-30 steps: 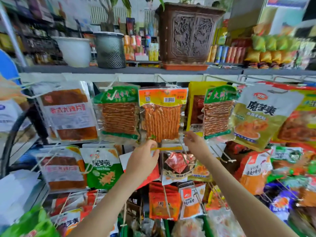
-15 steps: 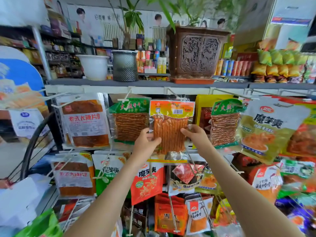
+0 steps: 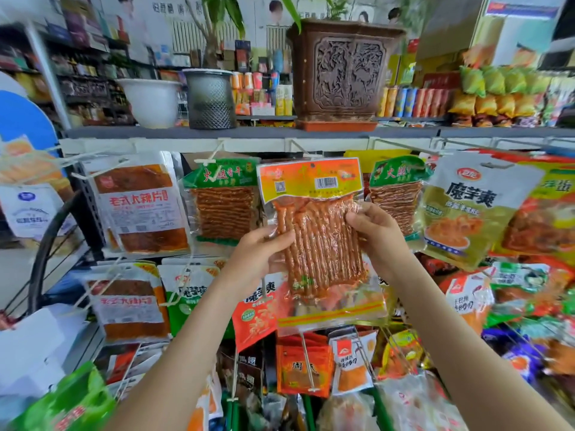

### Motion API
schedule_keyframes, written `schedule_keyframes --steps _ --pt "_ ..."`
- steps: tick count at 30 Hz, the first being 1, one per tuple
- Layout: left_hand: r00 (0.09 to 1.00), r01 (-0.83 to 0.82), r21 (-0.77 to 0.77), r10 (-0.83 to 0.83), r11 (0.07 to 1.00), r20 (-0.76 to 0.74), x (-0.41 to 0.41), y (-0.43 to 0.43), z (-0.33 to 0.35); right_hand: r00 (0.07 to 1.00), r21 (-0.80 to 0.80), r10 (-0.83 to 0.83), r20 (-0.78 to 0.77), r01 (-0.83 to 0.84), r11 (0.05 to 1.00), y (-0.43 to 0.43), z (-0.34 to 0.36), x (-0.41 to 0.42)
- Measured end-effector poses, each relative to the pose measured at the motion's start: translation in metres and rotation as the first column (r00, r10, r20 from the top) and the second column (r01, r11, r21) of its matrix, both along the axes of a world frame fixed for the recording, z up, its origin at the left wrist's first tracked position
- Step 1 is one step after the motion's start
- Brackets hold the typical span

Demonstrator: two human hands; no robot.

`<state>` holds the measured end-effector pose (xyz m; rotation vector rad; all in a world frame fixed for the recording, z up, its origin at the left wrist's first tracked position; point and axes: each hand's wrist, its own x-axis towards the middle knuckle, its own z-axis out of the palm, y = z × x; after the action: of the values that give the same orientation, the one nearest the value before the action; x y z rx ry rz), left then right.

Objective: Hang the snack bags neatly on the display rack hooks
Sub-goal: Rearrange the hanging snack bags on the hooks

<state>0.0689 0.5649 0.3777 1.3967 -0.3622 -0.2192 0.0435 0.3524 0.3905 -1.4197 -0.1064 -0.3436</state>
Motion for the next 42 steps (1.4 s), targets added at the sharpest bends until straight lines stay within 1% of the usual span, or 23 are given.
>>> schedule_keyframes --steps 2,4,6,8,12,16,19,23,25,26,27,29,31,32,33,35,36,37,39,40,42 --pt "0.999 0.030 -0.026 -0.031 0.999 -0.025 -0.005 0.002 -0.005 0.996 0.020 0.091 -0.025 -0.090 0.996 -0.003 -0.003 -0.010" --pt "0.996 0.068 -0.015 -0.068 0.998 -0.055 -0.010 0.001 -0.016 0.983 0.064 0.152 -0.101 -0.146 0.987 -0.008 -0.013 -0.020" --pt "0.990 0.115 0.035 -0.111 0.993 -0.088 -0.018 -0.004 -0.029 0.969 0.101 0.177 -0.172 -0.161 0.982 -0.015 -0.031 -0.028" --pt "0.983 0.134 0.096 -0.120 0.986 -0.139 -0.026 -0.017 -0.045 0.960 0.103 0.155 -0.231 -0.134 0.986 -0.027 -0.051 -0.037" --pt "0.975 0.138 0.228 -0.092 0.964 -0.200 -0.039 -0.060 -0.079 0.954 0.118 0.054 -0.294 -0.019 0.993 -0.063 -0.085 -0.066" --pt "0.973 0.207 0.334 -0.156 0.920 -0.173 -0.062 -0.132 -0.099 0.946 0.136 -0.069 -0.317 0.118 0.984 -0.122 -0.105 -0.115" --pt "0.970 0.221 0.321 -0.173 0.921 -0.172 -0.088 -0.207 -0.108 0.925 0.131 -0.154 -0.346 0.210 0.969 -0.182 -0.120 -0.161" --pt "0.947 0.311 0.317 -0.265 0.896 -0.181 -0.142 -0.322 -0.127 0.876 0.126 -0.300 -0.378 0.370 0.920 -0.282 -0.140 -0.237" --pt "0.933 0.350 0.325 -0.295 0.878 -0.206 -0.172 -0.381 -0.136 0.852 0.127 -0.355 -0.384 0.430 0.894 -0.334 -0.147 -0.276" --pt "0.914 0.390 0.322 -0.320 0.863 -0.247 -0.185 -0.409 -0.138 0.842 0.132 -0.380 -0.384 0.457 0.880 -0.358 -0.150 -0.295" --pt "0.901 0.415 0.293 -0.345 0.861 -0.262 -0.199 -0.437 -0.140 0.828 0.137 -0.406 -0.386 0.487 0.863 -0.382 -0.152 -0.313" --pt "0.916 0.373 0.244 -0.313 0.895 -0.252 -0.220 -0.488 -0.142 0.792 0.109 -0.459 -0.402 0.539 0.835 -0.427 -0.157 -0.342" --pt "0.952 0.288 0.273 -0.243 0.918 -0.187 -0.234 -0.528 -0.143 0.748 0.040 -0.516 -0.418 0.583 0.812 -0.465 -0.162 -0.364" --pt "0.964 0.263 0.306 -0.237 0.915 -0.119 -0.238 -0.545 -0.142 0.730 0.008 -0.536 -0.425 0.595 0.804 -0.484 -0.166 -0.371" --pt "0.968 0.240 0.370 -0.248 0.897 -0.026 -0.241 -0.559 -0.138 0.717 -0.016 -0.546 -0.433 0.599 0.800 -0.501 -0.170 -0.374" --pt "0.939 0.142 0.513 -0.278 0.847 0.200 -0.239 -0.588 -0.133 0.713 -0.039 -0.548 -0.438 0.594 0.804 -0.534 -0.177 -0.375" --pt "0.908 0.072 0.557 -0.286 0.827 0.308 -0.233 -0.603 -0.132 0.716 -0.046 -0.544 -0.437 0.586 0.809 -0.550 -0.180 -0.372" --pt "0.878 0.025 0.585 -0.298 0.810 0.375 -0.229 -0.619 -0.132 0.718 -0.046 -0.538 -0.443 0.581 0.813 -0.566 -0.184 -0.368" --pt "0.830 -0.003 0.636 -0.353 0.772 0.432 -0.218 -0.654 -0.133 0.722 -0.037 -0.527 -0.449 0.574 0.818 -0.596 -0.187 -0.358" --pt "0.818 -0.007 0.660 -0.375 0.752 0.436 -0.212 -0.674 -0.135 0.730 -0.034 -0.518 -0.445 0.564 0.825 -0.614 -0.190 -0.352" --pt "0.802 -0.029 0.670 -0.383 0.741 0.459 -0.200 -0.713 -0.137 0.752 -0.027 -0.490 -0.440 0.535 0.845 -0.648 -0.191 -0.338"
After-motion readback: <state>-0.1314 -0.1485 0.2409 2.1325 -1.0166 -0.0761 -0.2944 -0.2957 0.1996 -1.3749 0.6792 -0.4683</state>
